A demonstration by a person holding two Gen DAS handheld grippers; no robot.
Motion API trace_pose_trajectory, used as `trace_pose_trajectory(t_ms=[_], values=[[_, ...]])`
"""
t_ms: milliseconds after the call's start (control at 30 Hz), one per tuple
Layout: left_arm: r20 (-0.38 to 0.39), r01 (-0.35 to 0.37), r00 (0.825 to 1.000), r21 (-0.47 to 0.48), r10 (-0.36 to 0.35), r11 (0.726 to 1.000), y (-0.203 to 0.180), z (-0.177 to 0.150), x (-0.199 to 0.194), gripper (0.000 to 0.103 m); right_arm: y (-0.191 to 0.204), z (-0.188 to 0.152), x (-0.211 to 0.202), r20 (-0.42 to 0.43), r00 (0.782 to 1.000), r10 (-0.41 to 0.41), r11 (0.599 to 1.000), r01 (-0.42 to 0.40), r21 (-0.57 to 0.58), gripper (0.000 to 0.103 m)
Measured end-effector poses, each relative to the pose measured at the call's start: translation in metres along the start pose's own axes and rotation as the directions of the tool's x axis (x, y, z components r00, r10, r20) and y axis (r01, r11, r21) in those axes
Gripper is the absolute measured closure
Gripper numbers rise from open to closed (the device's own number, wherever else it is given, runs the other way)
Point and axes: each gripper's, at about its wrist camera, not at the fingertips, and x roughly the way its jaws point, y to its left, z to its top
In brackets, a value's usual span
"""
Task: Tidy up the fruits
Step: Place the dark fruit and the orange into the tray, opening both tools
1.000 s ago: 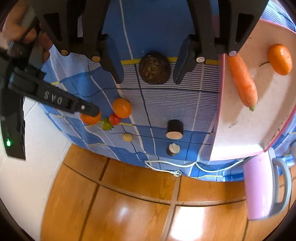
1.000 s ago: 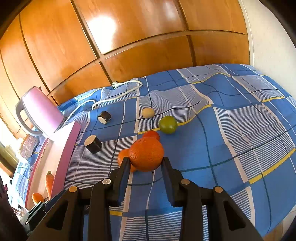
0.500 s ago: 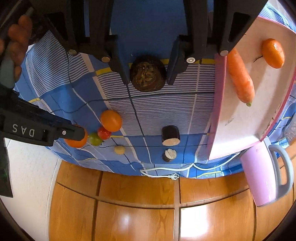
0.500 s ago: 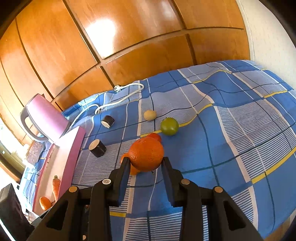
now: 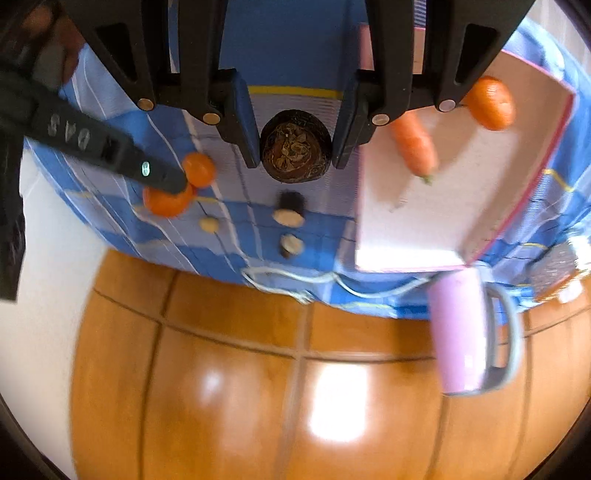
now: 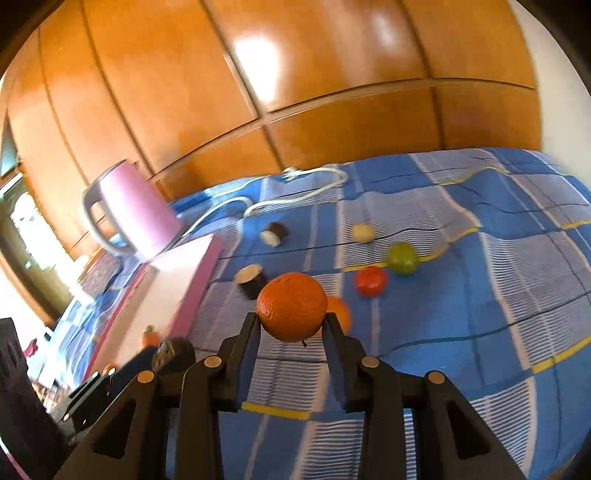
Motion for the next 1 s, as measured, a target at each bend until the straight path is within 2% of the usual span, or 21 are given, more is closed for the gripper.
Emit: trace_pose_trajectory(t_ms=[133,200,267,333,467,633,700,800,833,900,1000], values=[[0.061,-0.091,0.994,-0.075,0.095,0.993,0.019,0.006,-0.011,0.063,0.026,-0.001,0.008,-0.027,0.998,0.058,0.998,-0.059,-0.037,0.068],[0.076,-0.163,0.982,-0.131,0.174,0.978,0.033,0.007,-0.015,0.063,0.039,0.0,0.012,-0.035,0.996,0.08,0.995,-0.082,-0.056,0.068],[0.072,-0.209,0.971,-0.211,0.228,0.955,0.051,0.008,-0.017,0.063,0.054,0.003,0.017,-0.044,0.993,0.108,0.991,-0.111,-0.077,0.068],[0.048,-0.263,0.956,-0.3,0.29,0.917,0.072,0.008,-0.018,0.063,0.066,0.005,0.022,-0.054,0.991,0.125,0.987,-0.13,-0.094,0.068],[-0.014,-0.316,0.941,-0.4,0.338,0.861,0.095,0.006,-0.01,0.063,0.088,0.007,0.033,-0.074,0.986,0.15,0.979,-0.159,-0.127,0.068],[-0.037,-0.361,0.922,-0.439,0.385,0.823,0.104,0.003,-0.011,0.059,0.111,0.005,0.048,-0.102,0.979,0.175,0.967,-0.19,-0.17,0.068],[-0.052,-0.367,0.92,-0.461,0.389,0.808,0.111,0.002,-0.009,0.057,0.117,0.005,0.055,-0.111,0.976,0.186,0.964,-0.203,-0.171,0.068],[-0.077,-0.39,0.909,-0.501,0.409,0.773,0.12,-0.001,-0.009,0.05,0.123,0.007,0.065,-0.133,0.967,0.215,0.958,-0.236,-0.165,0.067],[-0.083,-0.395,0.907,-0.514,0.414,0.761,0.122,-0.003,-0.009,0.043,0.124,0.008,0.068,-0.142,0.963,0.227,0.956,-0.249,-0.158,0.066],[-0.085,-0.397,0.904,-0.529,0.419,0.75,0.124,-0.004,-0.01,0.04,0.126,0.01,0.074,-0.156,0.956,0.248,0.953,-0.27,-0.138,0.066],[-0.082,-0.396,0.905,-0.52,0.418,0.757,0.122,-0.003,-0.009,0.036,0.131,0.01,0.076,-0.164,0.95,0.266,0.947,-0.289,-0.139,0.064]])
